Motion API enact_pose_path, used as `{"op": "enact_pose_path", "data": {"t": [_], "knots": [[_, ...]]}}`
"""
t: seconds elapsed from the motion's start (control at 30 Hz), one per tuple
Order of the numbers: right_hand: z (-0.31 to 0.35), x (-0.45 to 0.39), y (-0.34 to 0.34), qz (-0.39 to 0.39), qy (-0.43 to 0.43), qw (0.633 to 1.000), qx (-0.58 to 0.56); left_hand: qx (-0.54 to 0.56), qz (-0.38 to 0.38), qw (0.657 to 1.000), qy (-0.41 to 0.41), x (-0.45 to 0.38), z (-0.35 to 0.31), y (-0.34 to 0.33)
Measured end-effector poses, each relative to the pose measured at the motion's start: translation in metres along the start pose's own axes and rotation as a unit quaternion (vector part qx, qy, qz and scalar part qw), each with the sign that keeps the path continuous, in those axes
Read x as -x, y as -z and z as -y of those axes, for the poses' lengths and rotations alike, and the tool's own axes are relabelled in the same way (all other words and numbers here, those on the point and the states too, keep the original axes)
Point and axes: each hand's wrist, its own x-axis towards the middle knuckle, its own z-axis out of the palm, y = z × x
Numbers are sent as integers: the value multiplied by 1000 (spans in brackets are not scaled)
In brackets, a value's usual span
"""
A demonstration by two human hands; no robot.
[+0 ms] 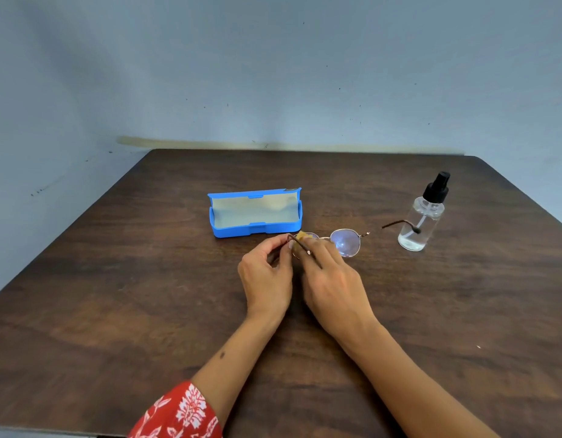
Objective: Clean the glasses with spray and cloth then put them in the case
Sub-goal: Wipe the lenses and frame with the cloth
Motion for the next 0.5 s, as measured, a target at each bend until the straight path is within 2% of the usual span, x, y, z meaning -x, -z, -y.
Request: {"op": "enact_pose_path", "data": {"t": [0.1,0.23,0.4,0.5], "knots": [[-2,1,1,-1,10,1000,2,-8,-7,1000,-8,1,-2,0],[-6,-4,3,4,-34,999,7,-20,-4,1000,-18,3,-5,0],[-1,1,3,-1,9,1000,-1,-22,-13,1000,-15,0,-2,0],[-4,-2,3,-1,-10,1000,-6,-16,-16,1000,-9,0,-1,0]]}}
